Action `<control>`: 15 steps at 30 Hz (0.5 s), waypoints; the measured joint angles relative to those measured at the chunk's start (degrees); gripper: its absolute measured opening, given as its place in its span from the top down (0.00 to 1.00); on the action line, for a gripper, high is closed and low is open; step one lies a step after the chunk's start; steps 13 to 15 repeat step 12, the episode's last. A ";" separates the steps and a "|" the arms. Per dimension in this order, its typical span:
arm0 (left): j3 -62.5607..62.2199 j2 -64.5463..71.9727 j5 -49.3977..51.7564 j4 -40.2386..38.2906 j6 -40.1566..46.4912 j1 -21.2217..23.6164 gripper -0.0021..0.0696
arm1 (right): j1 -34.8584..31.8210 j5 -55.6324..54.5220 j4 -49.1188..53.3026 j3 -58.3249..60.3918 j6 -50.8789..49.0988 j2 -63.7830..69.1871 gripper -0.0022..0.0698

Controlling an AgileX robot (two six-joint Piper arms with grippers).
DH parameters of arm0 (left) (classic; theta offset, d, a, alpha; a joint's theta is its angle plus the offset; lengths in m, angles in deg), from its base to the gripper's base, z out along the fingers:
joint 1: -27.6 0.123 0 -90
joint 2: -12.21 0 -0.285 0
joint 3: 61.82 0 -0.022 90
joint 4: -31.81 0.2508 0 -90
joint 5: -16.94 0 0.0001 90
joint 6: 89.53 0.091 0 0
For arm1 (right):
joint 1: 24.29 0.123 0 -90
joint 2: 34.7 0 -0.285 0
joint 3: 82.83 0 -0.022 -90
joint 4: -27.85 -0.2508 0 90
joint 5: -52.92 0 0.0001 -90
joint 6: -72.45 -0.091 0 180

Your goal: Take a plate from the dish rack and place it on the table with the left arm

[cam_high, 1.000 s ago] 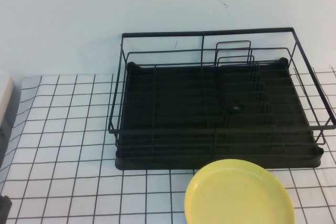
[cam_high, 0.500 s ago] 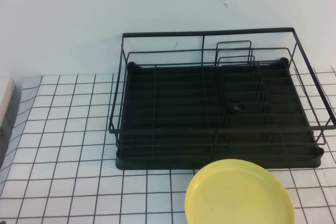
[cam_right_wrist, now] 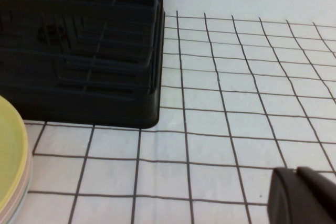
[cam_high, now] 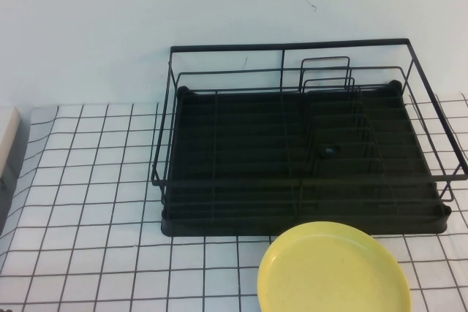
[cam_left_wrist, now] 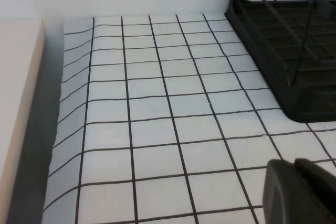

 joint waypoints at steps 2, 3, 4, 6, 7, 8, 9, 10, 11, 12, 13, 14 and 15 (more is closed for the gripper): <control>0.00 0.00 0.11 -0.05 0.00 0.22 0.98 | 0.00 0.00 0.00 0.00 0.00 0.00 0.97; 0.00 0.00 0.11 -0.14 0.00 0.42 0.98 | 0.00 0.00 0.00 0.00 0.00 0.00 0.97; 0.00 0.00 0.11 -0.14 0.00 0.84 0.98 | 0.00 0.00 0.00 0.00 0.00 0.00 0.97; 0.00 0.00 0.11 -0.14 0.00 1.32 0.98 | 0.00 0.00 0.00 0.00 0.00 0.00 0.97; 0.00 0.00 0.11 -0.14 0.00 1.43 0.98 | 0.00 0.00 0.00 0.00 0.00 0.00 0.97; 0.00 0.00 0.11 -0.14 0.00 1.56 0.98 | 0.00 0.00 0.00 0.00 0.00 0.00 0.97; 0.00 0.00 0.11 -0.19 0.00 1.56 0.98 | 0.00 0.00 0.00 0.00 0.00 0.00 0.97; 0.00 0.00 0.11 -0.19 0.00 1.56 0.98 | 0.00 0.00 0.00 0.00 0.00 0.00 0.97; 0.00 0.00 0.11 -0.19 0.00 1.56 0.98 | 0.00 0.00 0.00 0.00 0.00 0.00 0.97; 0.00 0.00 0.11 -0.19 0.27 1.56 0.98 | 0.00 0.00 0.00 0.00 0.00 0.00 0.97; 0.00 0.00 0.11 -0.19 0.27 1.56 0.98 | 0.00 0.00 0.00 0.00 0.00 0.00 0.97; 0.00 0.00 0.11 -0.19 0.27 1.56 0.98 | 0.00 0.00 0.00 0.00 0.00 0.00 0.97; 0.00 0.00 0.11 -0.19 0.27 1.56 0.98 | 0.00 0.00 0.00 0.00 0.00 0.00 0.97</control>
